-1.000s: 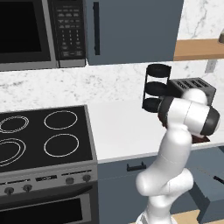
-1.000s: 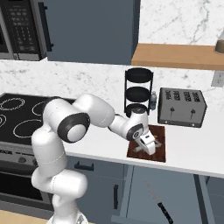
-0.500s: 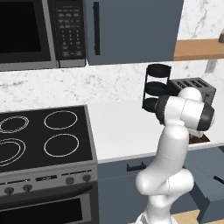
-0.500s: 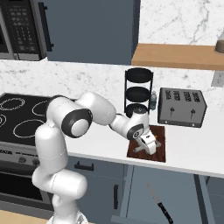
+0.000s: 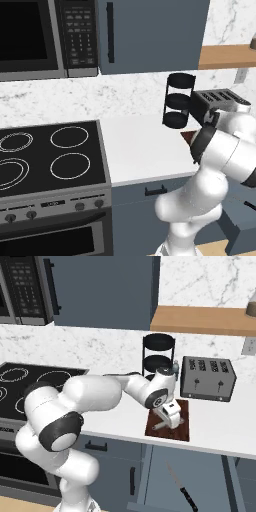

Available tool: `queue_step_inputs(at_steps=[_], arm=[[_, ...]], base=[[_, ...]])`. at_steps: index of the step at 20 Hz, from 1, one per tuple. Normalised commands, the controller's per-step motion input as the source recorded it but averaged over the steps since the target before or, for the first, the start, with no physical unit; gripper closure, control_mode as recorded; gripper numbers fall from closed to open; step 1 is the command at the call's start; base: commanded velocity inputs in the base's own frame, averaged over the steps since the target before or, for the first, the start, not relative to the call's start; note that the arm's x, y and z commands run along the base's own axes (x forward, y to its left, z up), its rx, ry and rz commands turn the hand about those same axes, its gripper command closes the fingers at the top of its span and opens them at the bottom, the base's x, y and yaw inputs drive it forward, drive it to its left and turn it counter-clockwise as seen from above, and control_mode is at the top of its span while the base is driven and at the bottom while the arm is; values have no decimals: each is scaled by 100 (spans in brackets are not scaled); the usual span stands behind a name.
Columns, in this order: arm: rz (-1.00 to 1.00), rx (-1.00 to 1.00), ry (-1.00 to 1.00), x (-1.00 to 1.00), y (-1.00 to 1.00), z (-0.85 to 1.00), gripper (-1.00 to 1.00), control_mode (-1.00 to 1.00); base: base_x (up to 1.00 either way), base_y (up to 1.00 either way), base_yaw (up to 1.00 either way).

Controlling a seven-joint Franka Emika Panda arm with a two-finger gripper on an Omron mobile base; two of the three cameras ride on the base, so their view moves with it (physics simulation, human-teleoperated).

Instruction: Place the appropriate cutting tool for cutting the carrot skin on the cutting board.

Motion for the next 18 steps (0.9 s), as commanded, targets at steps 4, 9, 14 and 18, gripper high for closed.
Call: queue_step_inputs(at_steps=[4, 9, 14, 18], arm=[[25, -1, -2, -100, 98, 46, -100, -100], [25, -8, -1, -100, 100, 11, -100, -100], [22, -13, -9, -100, 100, 4, -100, -100], [14, -13, -6, -100, 100, 13, -100, -100]], base=[[0, 0, 0], [0, 0, 0], [0, 0, 0], [0, 0, 0]])
